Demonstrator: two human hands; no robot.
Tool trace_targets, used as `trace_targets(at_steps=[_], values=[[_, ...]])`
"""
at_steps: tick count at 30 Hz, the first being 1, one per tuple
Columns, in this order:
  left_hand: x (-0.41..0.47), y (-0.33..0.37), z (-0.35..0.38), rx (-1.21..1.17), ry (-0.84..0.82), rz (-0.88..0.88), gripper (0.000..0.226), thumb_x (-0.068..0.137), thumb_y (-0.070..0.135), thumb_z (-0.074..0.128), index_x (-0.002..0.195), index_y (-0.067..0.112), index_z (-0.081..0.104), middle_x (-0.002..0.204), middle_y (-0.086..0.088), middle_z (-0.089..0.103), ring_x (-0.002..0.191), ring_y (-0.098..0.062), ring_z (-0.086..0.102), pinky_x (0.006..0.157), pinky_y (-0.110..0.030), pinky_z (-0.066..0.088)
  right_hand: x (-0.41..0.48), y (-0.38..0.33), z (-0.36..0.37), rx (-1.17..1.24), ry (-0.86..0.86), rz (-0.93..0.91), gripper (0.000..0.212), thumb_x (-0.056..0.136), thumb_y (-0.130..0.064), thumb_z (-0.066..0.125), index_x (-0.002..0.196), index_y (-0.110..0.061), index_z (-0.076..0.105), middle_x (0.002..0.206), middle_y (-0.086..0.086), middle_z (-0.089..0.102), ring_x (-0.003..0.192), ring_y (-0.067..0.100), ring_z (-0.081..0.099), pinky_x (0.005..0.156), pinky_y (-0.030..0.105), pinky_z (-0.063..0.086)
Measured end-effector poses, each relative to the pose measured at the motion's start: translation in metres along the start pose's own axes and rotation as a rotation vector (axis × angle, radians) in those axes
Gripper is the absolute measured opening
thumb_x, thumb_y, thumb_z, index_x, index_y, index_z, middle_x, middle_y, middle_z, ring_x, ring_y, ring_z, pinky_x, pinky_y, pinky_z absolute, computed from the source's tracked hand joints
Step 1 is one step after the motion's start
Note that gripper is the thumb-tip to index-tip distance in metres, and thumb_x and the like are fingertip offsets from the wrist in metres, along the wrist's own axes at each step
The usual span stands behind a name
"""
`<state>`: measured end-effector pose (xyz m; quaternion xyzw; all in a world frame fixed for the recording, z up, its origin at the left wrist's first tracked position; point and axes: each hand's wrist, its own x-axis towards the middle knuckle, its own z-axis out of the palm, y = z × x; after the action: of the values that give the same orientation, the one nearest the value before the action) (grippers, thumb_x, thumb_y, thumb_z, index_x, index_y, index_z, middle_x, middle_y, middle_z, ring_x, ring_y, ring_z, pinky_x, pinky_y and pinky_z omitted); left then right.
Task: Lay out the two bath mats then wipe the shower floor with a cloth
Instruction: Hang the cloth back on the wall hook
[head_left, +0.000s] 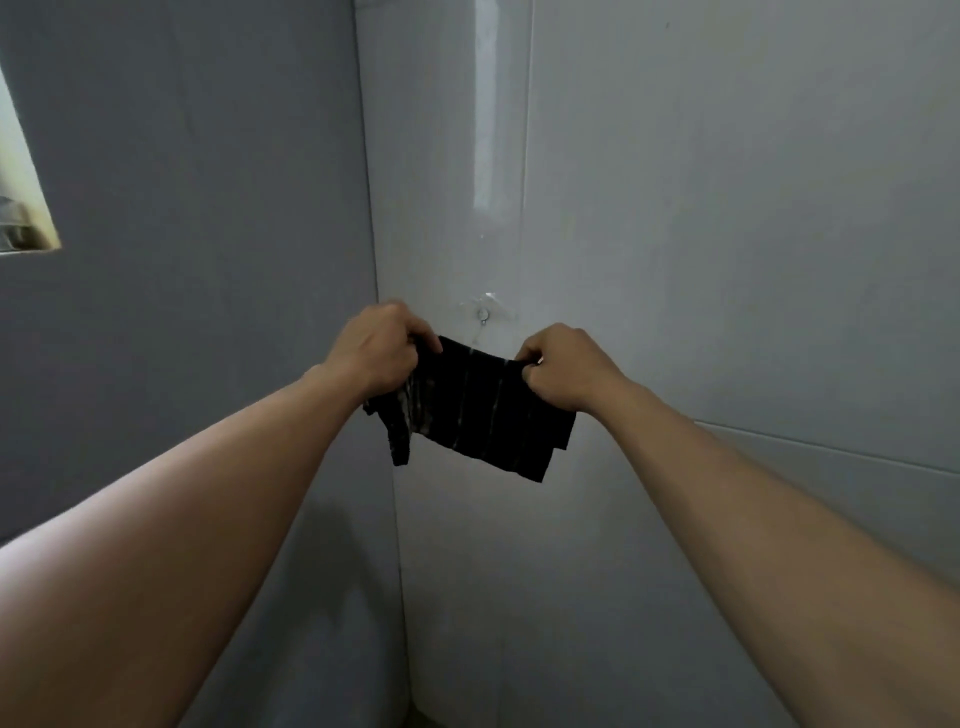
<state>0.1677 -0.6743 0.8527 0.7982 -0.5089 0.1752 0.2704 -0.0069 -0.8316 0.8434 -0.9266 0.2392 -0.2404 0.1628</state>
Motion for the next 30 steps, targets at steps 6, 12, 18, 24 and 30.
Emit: trace_targets(at_steps=[6,12,18,24,30], values=[[0.053,-0.025,0.026,0.014,0.038,0.083,0.044,0.087,-0.004,0.052,0.105,0.026,0.079,0.112,-0.008,0.062,0.097,-0.029,0.062,0.087,-0.034,0.050,0.039,0.011,0.007,-0.013,0.037,-0.041,0.033,0.084,0.003,0.042,0.102,-0.022,0.052,0.099,0.004,0.063,0.084,0.025,0.060,0.070,0.037,0.051],[0.100,-0.066,0.064,0.027,0.009,0.164,0.041,0.092,0.000,0.055,0.115,0.027,0.076,0.111,-0.004,0.055,0.094,-0.027,0.060,0.083,-0.035,0.048,0.093,0.024,0.032,-0.197,0.069,-0.067,0.045,0.087,0.006,0.042,0.105,-0.023,0.073,0.100,-0.002,0.056,0.099,0.022,0.057,0.084,0.033,0.049],[0.137,-0.091,0.100,0.339,-0.026,0.395,0.048,0.096,0.014,0.056,0.136,0.040,0.059,0.110,-0.008,0.046,0.092,-0.030,0.054,0.066,-0.035,0.031,0.138,0.034,0.064,-0.443,0.036,-0.081,0.056,0.093,-0.002,0.047,0.138,-0.033,0.058,0.116,0.006,0.050,0.110,0.027,0.048,0.089,0.034,0.042],[0.176,-0.097,0.126,0.410,0.086,0.403,0.045,0.098,0.019,0.053,0.141,0.034,0.054,0.112,-0.012,0.046,0.092,-0.032,0.051,0.070,-0.037,0.029,0.175,0.040,0.075,-0.616,0.211,-0.066,0.054,0.094,-0.009,0.048,0.142,-0.033,0.053,0.118,0.009,0.048,0.111,0.031,0.045,0.089,0.039,0.040],[0.177,-0.102,0.157,0.433,0.170,0.432,0.051,0.087,0.018,0.036,0.133,0.022,0.060,0.106,-0.017,0.053,0.082,-0.034,0.055,0.072,-0.043,0.038,0.178,0.058,0.097,-0.719,0.248,-0.069,0.047,0.096,-0.015,0.048,0.142,-0.026,0.052,0.120,0.013,0.049,0.112,0.034,0.045,0.089,0.042,0.039]])
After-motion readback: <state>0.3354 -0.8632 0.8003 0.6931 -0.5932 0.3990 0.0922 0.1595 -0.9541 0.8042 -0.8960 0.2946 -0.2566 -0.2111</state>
